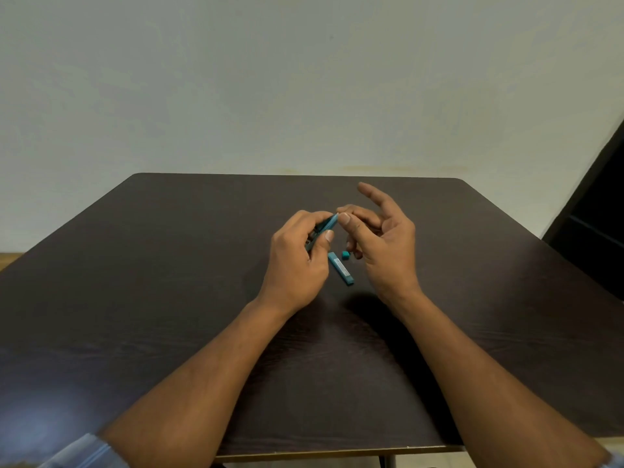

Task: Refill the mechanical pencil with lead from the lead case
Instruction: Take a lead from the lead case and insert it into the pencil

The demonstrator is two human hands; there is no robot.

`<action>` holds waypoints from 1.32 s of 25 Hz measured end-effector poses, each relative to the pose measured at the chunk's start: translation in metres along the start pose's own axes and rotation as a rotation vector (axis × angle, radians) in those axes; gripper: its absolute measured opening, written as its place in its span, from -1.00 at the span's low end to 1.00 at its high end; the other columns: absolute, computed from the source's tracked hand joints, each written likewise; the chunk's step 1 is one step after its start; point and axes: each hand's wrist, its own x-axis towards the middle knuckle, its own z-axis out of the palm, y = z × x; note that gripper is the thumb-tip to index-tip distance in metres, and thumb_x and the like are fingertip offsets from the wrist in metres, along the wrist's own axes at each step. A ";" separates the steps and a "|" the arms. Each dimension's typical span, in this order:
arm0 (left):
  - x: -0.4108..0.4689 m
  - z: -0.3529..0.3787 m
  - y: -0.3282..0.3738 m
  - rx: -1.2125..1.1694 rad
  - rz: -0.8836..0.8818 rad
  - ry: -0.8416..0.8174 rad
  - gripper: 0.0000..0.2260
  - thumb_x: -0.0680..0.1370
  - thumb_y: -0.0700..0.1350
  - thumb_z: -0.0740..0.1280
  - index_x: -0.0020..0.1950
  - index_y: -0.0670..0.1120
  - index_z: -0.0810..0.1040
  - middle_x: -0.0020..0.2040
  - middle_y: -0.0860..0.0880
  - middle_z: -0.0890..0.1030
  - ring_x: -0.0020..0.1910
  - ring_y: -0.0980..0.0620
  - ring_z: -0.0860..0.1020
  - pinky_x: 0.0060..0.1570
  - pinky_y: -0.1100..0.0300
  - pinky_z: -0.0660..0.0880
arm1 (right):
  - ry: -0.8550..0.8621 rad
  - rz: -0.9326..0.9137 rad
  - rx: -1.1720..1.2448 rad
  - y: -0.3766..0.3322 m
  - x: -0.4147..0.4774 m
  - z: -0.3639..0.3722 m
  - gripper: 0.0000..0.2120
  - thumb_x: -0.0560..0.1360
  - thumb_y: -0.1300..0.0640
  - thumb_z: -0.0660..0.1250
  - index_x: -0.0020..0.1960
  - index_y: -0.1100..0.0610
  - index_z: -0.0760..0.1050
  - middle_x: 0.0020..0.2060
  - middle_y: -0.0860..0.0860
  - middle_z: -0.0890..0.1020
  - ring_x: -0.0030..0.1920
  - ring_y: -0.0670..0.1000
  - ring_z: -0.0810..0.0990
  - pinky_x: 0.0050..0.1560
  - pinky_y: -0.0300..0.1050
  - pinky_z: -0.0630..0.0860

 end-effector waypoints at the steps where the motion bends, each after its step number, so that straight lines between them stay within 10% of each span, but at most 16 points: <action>1: 0.000 -0.001 0.000 0.012 0.017 0.005 -0.80 0.58 -0.28 0.34 0.19 -0.14 0.61 -0.03 0.00 0.60 -0.09 0.09 0.59 -0.11 0.24 0.57 | -0.003 0.000 0.005 0.000 0.000 0.000 -0.53 0.51 0.30 0.46 0.39 0.17 0.44 -0.12 0.08 0.74 -0.41 -0.08 0.60 -0.40 -0.26 0.51; 12: 0.000 -0.012 0.006 0.043 0.090 0.005 -0.84 0.52 -0.19 0.42 0.08 -0.11 0.69 -0.29 0.06 0.57 -0.39 0.04 0.52 -0.44 0.20 0.47 | -0.101 0.165 0.168 0.003 0.001 -0.006 -0.58 0.49 0.26 0.49 0.32 0.15 0.53 -0.14 0.08 0.74 -0.44 -0.09 0.56 -0.42 -0.26 0.49; 33: 0.001 -0.008 0.000 -0.001 0.060 0.005 -0.86 0.56 -0.14 0.40 0.08 -0.08 0.69 -0.28 0.05 0.59 -0.37 0.04 0.53 -0.45 0.21 0.48 | -0.146 0.153 0.133 -0.001 -0.002 -0.002 -0.52 0.52 0.30 0.44 0.41 0.16 0.44 0.00 0.10 0.75 -0.20 -0.08 0.70 -0.31 -0.27 0.55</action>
